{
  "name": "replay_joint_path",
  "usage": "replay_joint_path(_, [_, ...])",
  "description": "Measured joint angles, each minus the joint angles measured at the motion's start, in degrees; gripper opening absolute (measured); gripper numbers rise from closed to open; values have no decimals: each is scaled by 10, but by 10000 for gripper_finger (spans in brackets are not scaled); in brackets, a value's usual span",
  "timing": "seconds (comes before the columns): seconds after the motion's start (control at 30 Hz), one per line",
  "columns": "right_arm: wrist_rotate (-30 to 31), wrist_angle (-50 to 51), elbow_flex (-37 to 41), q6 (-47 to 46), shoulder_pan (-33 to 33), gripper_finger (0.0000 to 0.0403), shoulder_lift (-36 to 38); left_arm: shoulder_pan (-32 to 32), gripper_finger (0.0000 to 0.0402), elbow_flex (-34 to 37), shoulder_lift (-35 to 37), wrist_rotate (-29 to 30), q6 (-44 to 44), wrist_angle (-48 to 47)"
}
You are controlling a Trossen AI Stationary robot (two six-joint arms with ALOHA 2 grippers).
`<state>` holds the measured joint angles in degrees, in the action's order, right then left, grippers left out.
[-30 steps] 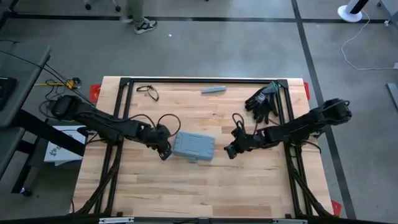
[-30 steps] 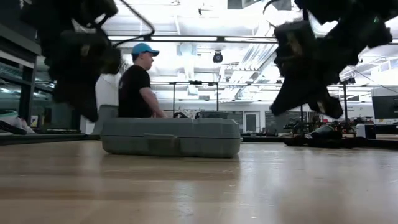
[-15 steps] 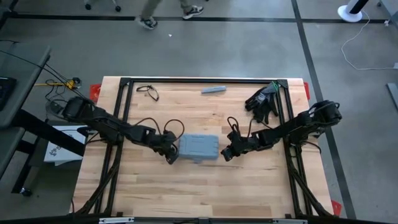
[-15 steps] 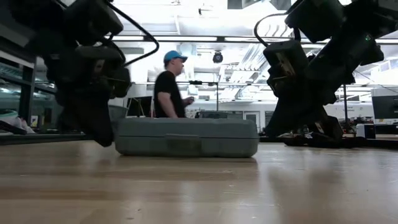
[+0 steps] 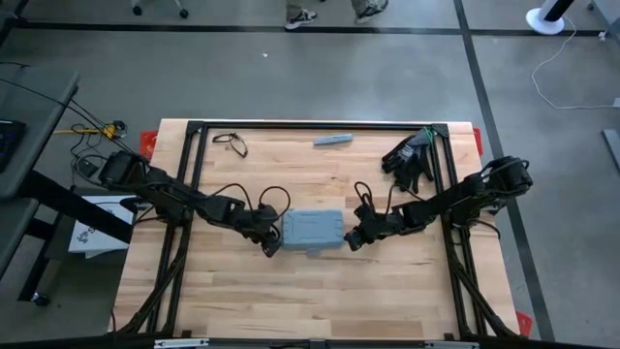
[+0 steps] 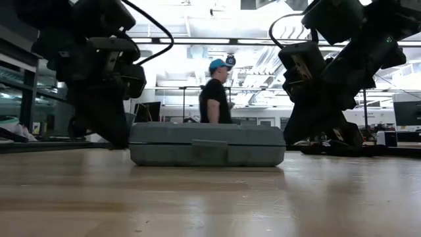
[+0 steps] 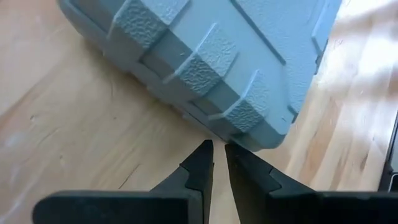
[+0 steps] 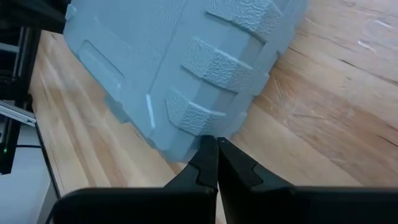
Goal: Prefit tool cases
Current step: Open the gray prefit tool case
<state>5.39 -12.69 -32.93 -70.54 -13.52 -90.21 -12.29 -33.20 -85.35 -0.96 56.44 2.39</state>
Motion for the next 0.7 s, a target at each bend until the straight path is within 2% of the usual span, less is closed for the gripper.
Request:
replay_joint_path(0.5, [-1, -17, 2, 0, 0, 0, 3, 10, 44, -6, 0, -8, 3, 2])
replay_joint_path(0.7, [0, -7, 2, 3, 0, 0, 21, 10, 44, -28, 1, -22, -11, -22])
